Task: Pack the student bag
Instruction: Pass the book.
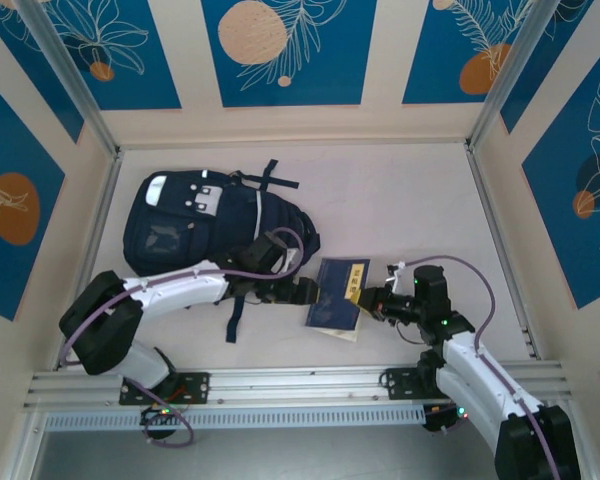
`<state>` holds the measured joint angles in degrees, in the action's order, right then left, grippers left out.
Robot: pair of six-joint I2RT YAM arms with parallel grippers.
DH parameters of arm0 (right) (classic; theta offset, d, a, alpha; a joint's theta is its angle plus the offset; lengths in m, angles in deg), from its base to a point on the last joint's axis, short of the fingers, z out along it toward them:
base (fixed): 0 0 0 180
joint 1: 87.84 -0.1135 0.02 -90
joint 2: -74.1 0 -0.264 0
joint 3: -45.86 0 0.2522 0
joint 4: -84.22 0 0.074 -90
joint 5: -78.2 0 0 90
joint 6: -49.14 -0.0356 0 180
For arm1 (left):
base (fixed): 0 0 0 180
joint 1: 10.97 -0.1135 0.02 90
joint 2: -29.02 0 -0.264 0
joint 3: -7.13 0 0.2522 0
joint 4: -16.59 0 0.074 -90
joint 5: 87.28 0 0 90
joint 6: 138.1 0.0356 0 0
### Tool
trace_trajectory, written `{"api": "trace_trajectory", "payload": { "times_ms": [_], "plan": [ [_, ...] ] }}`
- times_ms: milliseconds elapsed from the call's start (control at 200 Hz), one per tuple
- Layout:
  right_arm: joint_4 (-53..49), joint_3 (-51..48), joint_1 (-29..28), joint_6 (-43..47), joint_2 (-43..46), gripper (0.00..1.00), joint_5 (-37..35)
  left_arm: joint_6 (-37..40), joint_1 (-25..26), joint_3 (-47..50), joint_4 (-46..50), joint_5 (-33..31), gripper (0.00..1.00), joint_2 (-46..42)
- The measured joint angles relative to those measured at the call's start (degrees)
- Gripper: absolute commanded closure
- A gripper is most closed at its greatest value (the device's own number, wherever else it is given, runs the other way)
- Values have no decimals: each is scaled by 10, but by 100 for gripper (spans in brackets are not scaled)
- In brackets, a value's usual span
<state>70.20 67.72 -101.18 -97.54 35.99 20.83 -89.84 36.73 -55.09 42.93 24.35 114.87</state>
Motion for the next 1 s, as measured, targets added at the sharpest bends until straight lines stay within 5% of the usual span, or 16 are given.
{"api": "trace_trajectory", "payload": {
  "times_ms": [570,1000],
  "plan": [
    [122,-23,0,-62,62,100,80,-54,-17,42,-140,114,17,0],
    [129,-23,-7,-67,84,100,85,-103,-17,78,-284,181,76,-25]
  ]
}}
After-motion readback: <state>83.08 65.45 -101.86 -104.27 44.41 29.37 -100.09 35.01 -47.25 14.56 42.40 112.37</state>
